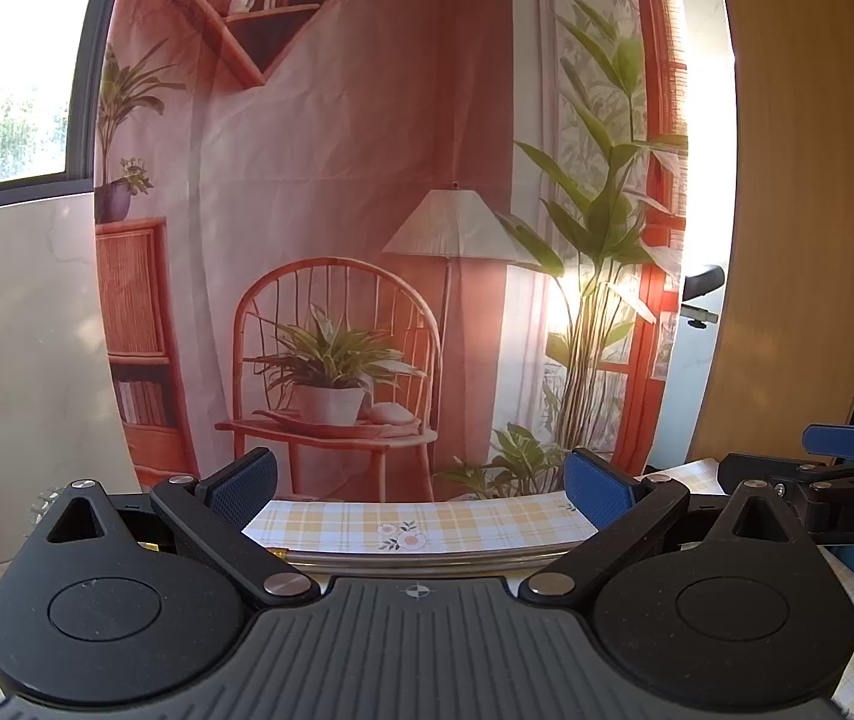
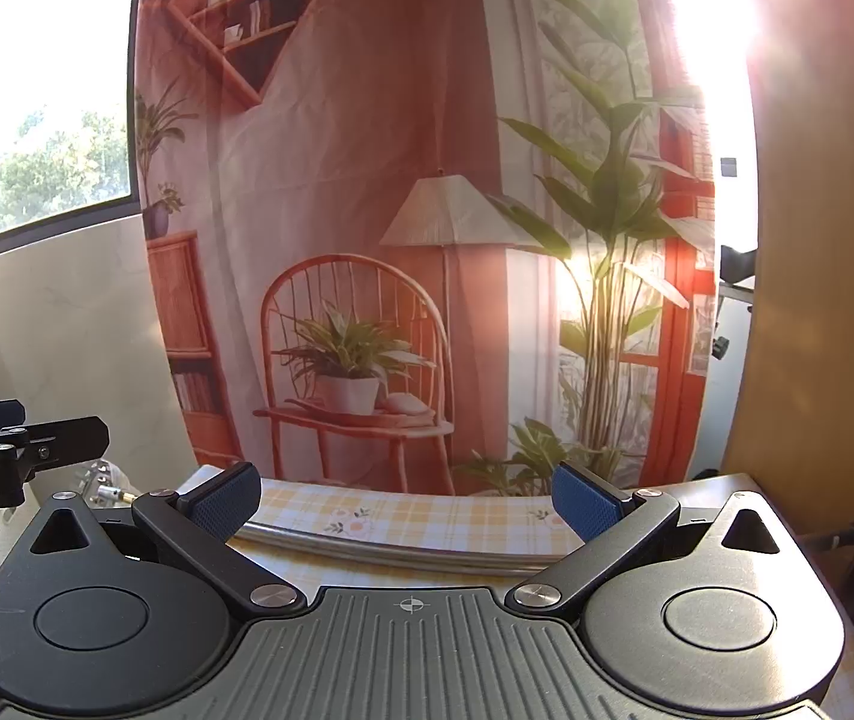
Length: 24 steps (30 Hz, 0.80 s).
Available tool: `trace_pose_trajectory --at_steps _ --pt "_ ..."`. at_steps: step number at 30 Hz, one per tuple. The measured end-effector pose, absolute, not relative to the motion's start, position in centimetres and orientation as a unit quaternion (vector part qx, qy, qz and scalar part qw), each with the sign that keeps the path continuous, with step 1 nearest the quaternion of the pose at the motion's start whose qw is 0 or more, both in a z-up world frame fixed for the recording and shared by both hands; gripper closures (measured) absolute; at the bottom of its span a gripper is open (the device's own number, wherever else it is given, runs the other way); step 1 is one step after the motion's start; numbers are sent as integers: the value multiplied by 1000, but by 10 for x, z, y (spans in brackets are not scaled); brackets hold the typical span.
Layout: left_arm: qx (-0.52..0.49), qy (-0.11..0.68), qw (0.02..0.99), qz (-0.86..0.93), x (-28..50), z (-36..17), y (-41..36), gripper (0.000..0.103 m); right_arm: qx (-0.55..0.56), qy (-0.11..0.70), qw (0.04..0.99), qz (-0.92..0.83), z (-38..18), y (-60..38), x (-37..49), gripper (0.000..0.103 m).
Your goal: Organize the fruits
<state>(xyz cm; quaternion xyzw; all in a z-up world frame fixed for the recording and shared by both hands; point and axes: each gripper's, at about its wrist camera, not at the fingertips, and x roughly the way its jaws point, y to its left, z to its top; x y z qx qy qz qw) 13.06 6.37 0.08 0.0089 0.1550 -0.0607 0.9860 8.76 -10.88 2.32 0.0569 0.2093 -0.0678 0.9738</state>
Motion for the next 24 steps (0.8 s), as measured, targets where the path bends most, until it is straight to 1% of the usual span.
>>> trace_pose_trajectory --at_steps 24 --pt "18 150 987 -64 127 2 63 0 59 210 973 -72 23 -113 87 0"
